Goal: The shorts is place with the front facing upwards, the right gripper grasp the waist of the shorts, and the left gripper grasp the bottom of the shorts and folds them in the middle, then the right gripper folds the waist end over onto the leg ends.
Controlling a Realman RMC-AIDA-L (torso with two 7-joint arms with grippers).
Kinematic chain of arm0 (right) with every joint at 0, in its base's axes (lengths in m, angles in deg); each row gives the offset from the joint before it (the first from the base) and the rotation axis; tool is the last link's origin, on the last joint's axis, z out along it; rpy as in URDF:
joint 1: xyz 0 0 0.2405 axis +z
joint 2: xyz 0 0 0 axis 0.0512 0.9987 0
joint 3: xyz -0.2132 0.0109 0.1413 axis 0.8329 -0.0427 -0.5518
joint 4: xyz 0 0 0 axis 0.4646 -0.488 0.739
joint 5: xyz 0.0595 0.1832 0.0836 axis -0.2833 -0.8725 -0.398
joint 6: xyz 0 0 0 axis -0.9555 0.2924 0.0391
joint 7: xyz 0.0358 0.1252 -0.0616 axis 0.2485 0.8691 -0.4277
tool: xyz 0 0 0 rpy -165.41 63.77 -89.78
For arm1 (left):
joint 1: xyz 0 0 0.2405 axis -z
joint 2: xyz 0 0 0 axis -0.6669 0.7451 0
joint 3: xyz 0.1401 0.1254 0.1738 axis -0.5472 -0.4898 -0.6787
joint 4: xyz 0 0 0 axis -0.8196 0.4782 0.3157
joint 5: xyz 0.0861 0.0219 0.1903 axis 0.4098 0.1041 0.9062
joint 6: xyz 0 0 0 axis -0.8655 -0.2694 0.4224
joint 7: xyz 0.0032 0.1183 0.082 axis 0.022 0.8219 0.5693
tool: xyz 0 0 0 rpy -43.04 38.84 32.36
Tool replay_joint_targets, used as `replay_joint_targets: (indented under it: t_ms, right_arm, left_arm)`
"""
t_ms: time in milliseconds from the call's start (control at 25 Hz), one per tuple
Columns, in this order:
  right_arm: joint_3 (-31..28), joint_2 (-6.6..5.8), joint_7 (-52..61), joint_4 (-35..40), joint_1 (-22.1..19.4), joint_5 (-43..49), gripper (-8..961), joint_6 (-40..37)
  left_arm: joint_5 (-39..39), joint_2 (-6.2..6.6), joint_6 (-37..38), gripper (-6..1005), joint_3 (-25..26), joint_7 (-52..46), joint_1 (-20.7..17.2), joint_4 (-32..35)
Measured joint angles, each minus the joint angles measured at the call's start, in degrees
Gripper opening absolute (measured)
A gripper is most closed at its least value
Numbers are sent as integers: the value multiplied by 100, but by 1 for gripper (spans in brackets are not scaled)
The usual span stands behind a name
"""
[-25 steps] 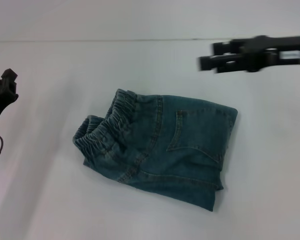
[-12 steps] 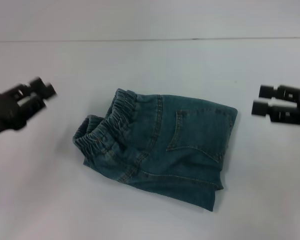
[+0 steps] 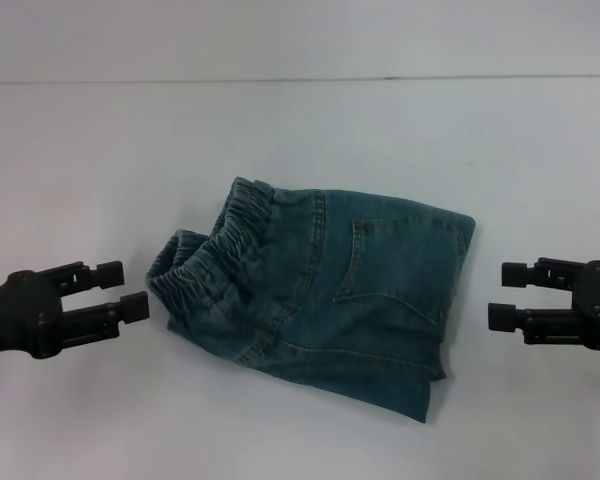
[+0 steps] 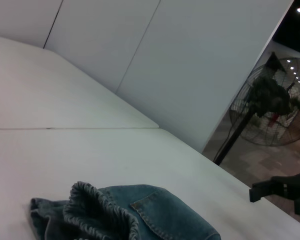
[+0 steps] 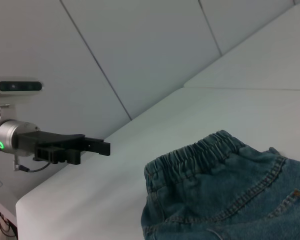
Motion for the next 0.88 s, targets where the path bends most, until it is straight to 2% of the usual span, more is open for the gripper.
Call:
replay_joint_targets:
  t_ms: [360, 880]
  right_arm:
    - [-2, 12, -122, -192, 76, 15, 900, 40]
    - [26, 22, -114, -197, 82, 16, 900, -17]
  left_arm:
    - [190, -5, 20, 887, -20, -149, 1, 86]
    - [283, -23, 16, 887, -178, -180, 14, 89]
